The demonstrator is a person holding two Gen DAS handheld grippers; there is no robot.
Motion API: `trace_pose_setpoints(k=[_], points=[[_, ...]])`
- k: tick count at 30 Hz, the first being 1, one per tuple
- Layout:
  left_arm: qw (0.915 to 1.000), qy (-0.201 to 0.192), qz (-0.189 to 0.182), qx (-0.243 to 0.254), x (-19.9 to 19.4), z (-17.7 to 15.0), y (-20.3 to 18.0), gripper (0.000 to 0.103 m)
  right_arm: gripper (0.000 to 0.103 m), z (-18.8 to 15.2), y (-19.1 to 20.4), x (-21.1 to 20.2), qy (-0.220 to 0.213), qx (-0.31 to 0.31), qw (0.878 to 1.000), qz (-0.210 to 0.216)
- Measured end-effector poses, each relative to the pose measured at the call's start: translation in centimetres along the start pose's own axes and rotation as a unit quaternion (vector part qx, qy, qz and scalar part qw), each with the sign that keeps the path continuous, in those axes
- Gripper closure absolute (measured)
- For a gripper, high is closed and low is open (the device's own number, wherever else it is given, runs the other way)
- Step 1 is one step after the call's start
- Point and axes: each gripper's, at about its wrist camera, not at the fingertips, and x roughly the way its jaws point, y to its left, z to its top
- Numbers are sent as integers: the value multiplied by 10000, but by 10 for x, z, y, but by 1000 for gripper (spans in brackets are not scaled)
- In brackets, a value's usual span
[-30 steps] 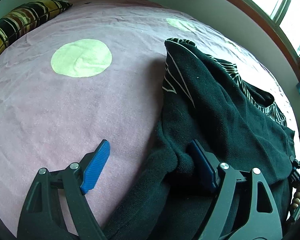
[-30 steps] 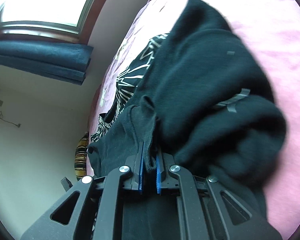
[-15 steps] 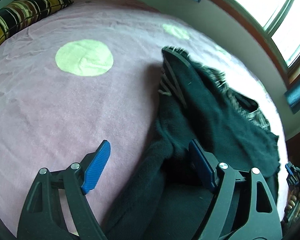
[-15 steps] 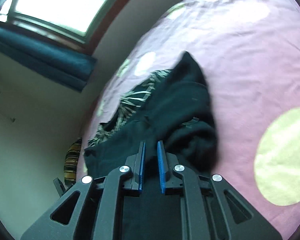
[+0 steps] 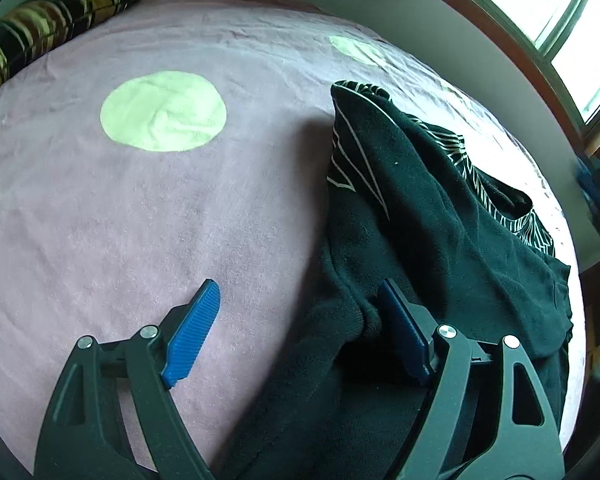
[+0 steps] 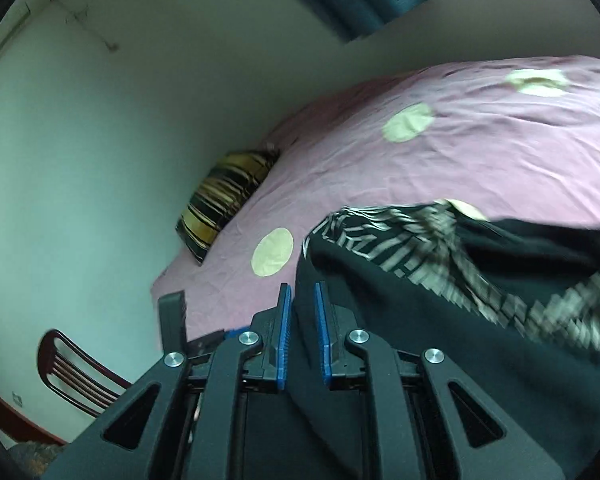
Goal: Fold small clothes
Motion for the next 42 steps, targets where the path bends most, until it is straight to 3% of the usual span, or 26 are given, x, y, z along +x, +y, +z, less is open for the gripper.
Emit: trace_pose_setpoints(k=[2,5,10,12,14,16,18,25,27,29,33,34,36,39,42], points=[[10000,-23,25,52,-2,0,-2,22,89,19,10,45,361,-154,9992,59],[10000,-85,-36,-17,-2,-2,1,22,89,38,19,103,788,-437,9958,-187],[9998,-187,-68,57,-4,-5,0,22,89,49,12,168,1438,-467,9866,-611],[9997,-205,-85,35,-4,-6,1,22,99,44,7,181,1753,-517,9819,-491],[9996,-259,-77,11,-5,-6,2,22,100,42,9,181,1553,-658,9836,-635],[9993,-352,-67,-40,-7,-9,4,22,100,50,6,175,1195,-451,9906,-493],[9990,-416,-111,-152,-9,-9,10,22,100,52,-4,178,1104,-235,9924,-492],[9990,-422,-68,-137,-9,-11,12,26,100,50,-45,213,1366,903,9865,-29],[9990,-446,-55,-84,-10,-12,10,26,98,60,-34,196,916,749,9929,-148],[9991,-424,-52,-55,-9,-11,10,26,98,69,-28,162,309,801,9962,105],[9987,-391,-309,85,-12,-9,10,19,95,58,-16,79,-237,682,9970,295],[9986,-347,-378,107,-13,-8,9,18,79,45,-11,53,-280,530,9979,255],[9980,-234,-578,76,-18,-7,12,18,58,10,-9,1,-297,380,9988,-47],[9930,17,-1177,-46,-35,-15,21,18,58,-52,-18,-74,-702,474,9949,-556],[9905,163,-1361,-41,-58,-37,32,18,58,-133,-46,-157,-1045,1073,9835,-1016]])
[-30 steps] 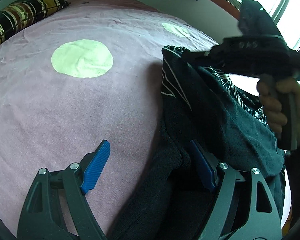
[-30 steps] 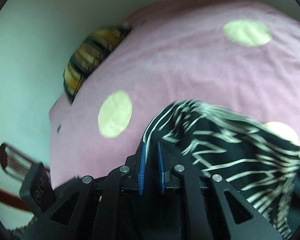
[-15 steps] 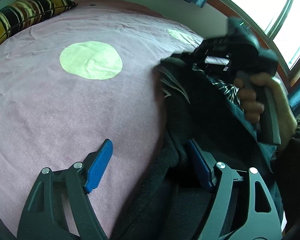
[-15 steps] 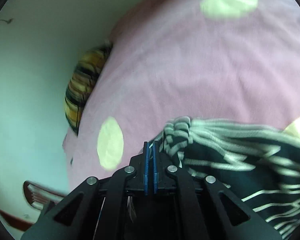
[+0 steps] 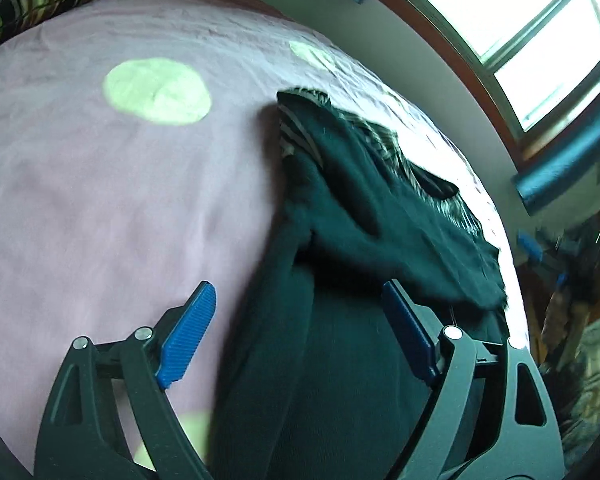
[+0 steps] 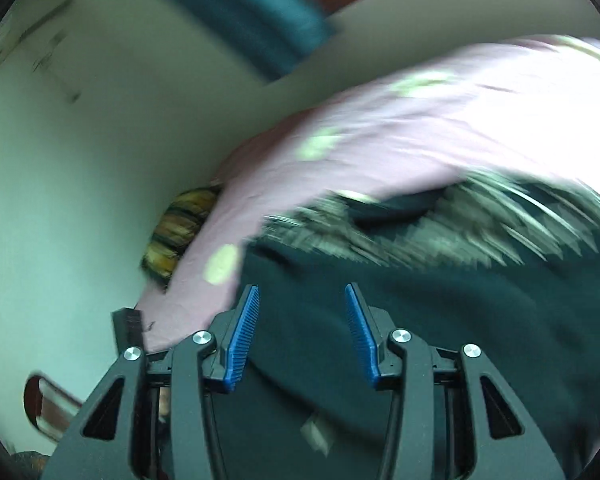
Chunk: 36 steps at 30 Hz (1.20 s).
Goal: Fold small clothes
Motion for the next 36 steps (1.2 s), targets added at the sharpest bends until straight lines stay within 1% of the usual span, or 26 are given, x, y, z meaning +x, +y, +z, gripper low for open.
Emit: trace_pose_setpoints(k=[1,3,5,7,9,12,14,17,20,21,24,26,30,31,32,33,34,36], points=[[9999,109,-94,5,-10,-11,2,18,58,-20,-19,-29,-154,218,9995,-194],[9995,275,-149,29,-26,-33,5,18,58,-61,-56,-85,-394,670,9952,-596],[9988,445,-166,111,-36,-53,3,18,58,-95,-86,-131,-537,1102,9893,-793],[9979,571,-132,262,-47,-74,0,18,58,-132,-106,-170,-692,1434,9825,-966],[9969,689,-193,323,-57,-91,-1,18,58,-165,-119,-198,-800,1698,9775,-961],[9962,775,-298,275,-70,-110,-1,18,58,-199,-130,-209,-717,1908,9753,-847],[9959,795,-396,161,-77,-120,3,18,58,-215,-128,-208,-604,1903,9767,-784],[9949,801,-603,-73,-85,-132,9,18,58,-234,-125,-207,-331,1812,9809,-627],[9933,756,-828,-275,-92,-140,18,18,58,-248,-126,-208,-138,1760,9825,-597],[9920,739,-949,-381,-95,-142,23,18,58,-253,-126,-209,-87,1737,9828,-616],[9870,692,-1298,-649,-98,-143,36,18,57,-264,-131,-206,34,1848,9817,-461],[9851,674,-1378,-781,-97,-141,40,18,57,-272,-132,-202,90,1920,9812,-188],[9875,679,-1314,-552,-88,-138,26,19,57,-275,-121,-190,329,1765,9834,275],[9876,689,-1317,-502,-88,-139,24,20,56,-276,-119,-186,420,1732,9834,344],[9865,758,-1374,-466,-86,-140,21,29,55,-275,-117,-185,443,1676,9843,318],[9862,821,-1359,-466,-84,-142,20,35,54,-276,-115,-187,442,1652,9848,319],[9872,838,-1280,-446,-84,-145,20,37,53,-277,-115,-187,464,1670,9842,368],[9860,852,-1344,-492,-86,-149,22,40,53,-278,-113,-187,515,1663,9838,431]])
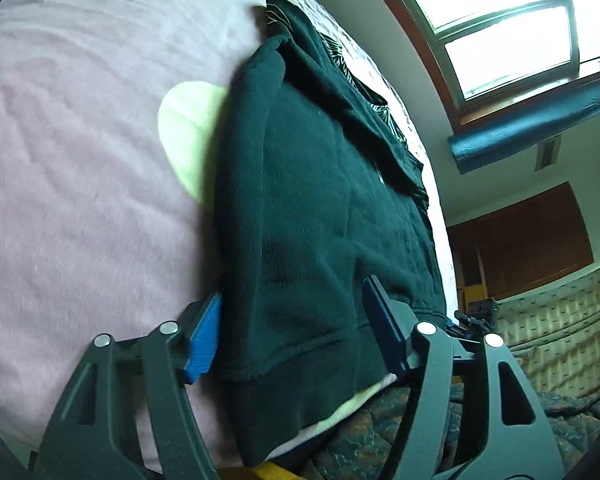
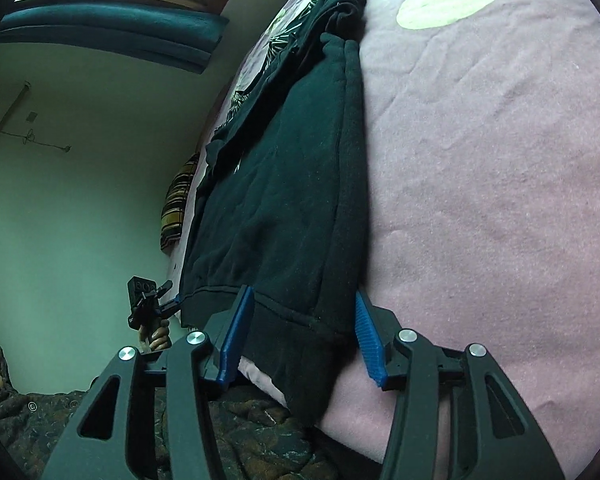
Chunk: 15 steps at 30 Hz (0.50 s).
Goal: Fold small clothes
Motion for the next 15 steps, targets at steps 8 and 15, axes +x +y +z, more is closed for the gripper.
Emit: trace_pose_setpoints(k=[8,15], points=[[9979,484,5,440,8,-19,-18,40,54,-6,18,26,431,-283,9984,240],[9974,656,89,271,18,-25,-14,82,96,-4,21,45,343,-139,9991,216]])
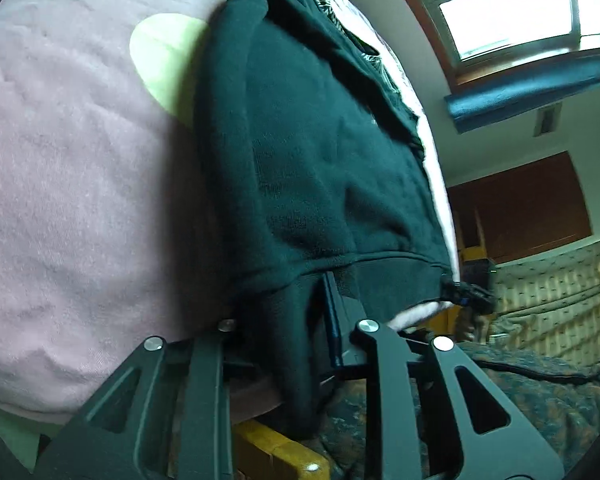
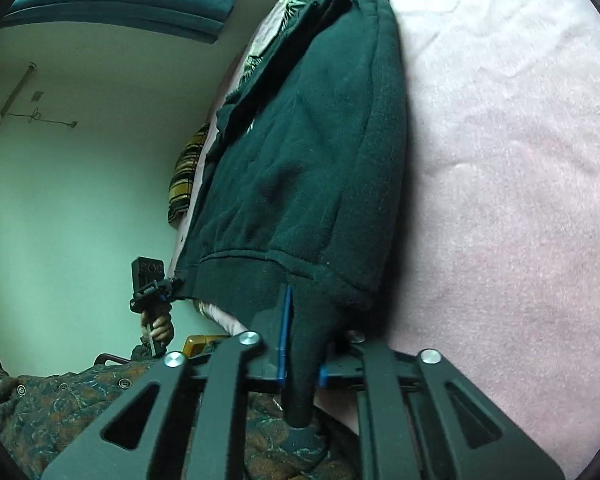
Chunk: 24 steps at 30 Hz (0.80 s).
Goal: Fold small clothes
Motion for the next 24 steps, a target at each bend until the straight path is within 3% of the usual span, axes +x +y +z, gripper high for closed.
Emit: trace_pose_setpoints(k=[3,7,11,13,18,21,24], points=[[9995,-291,-18,144,-11,2,-12,95,97,1,7,-4,-173,-20,9996,221],[9964,-691,-461,135,-30,19,-33,96,97,11,23,-17,-516,-71,9955,791],[9902,-1032,-926,176,-43,53,-55,96,97,44,45,-31,-899,-221,9877,1264],[9861,-1160,-1191,71,-45,80,-58,96,97,71,54,-34,-1105,-260,9828,1457],[9798,-1383,-1428,-221,-33,166,-48,96,97,160,53,-29,-1448,-149,9735,1764],[9824,-1319,-1281,-333,-4,225,-32,96,97,223,33,-3,-1406,288,9736,1775],[9869,-1182,-995,-474,24,260,-12,96,97,270,5,23,-1298,772,9747,1645]])
